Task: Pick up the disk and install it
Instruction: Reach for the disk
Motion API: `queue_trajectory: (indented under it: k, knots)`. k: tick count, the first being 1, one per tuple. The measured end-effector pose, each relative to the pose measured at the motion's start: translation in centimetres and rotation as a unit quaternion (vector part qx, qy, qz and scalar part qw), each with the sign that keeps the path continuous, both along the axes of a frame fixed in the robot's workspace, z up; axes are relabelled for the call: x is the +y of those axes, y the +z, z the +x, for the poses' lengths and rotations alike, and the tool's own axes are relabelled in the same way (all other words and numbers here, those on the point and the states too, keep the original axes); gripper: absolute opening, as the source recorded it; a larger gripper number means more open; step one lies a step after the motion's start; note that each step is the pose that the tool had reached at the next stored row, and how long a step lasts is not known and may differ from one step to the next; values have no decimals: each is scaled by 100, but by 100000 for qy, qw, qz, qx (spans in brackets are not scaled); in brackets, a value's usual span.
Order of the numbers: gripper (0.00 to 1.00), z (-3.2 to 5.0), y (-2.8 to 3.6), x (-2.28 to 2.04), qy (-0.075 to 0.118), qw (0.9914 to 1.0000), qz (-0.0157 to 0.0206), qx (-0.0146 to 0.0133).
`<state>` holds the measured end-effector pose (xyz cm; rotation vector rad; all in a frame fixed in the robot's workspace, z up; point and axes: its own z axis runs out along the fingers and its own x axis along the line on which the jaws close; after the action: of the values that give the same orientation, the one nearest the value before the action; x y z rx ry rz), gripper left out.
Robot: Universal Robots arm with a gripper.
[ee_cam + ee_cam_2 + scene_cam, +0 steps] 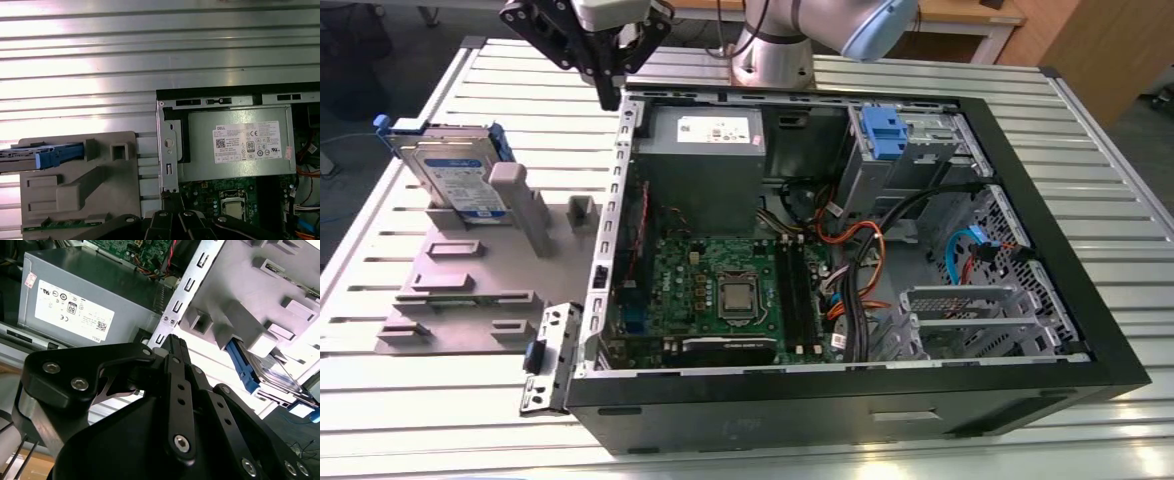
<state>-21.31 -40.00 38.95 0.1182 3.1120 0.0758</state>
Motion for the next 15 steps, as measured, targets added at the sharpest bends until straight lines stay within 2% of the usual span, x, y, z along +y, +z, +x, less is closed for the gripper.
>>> queue_trajectory:
  k: [3,15]
  knots:
    - [11,-23,-1,0,5,100000,1,-3]
    - [11,-28,-1,0,4,100000,1,-2]
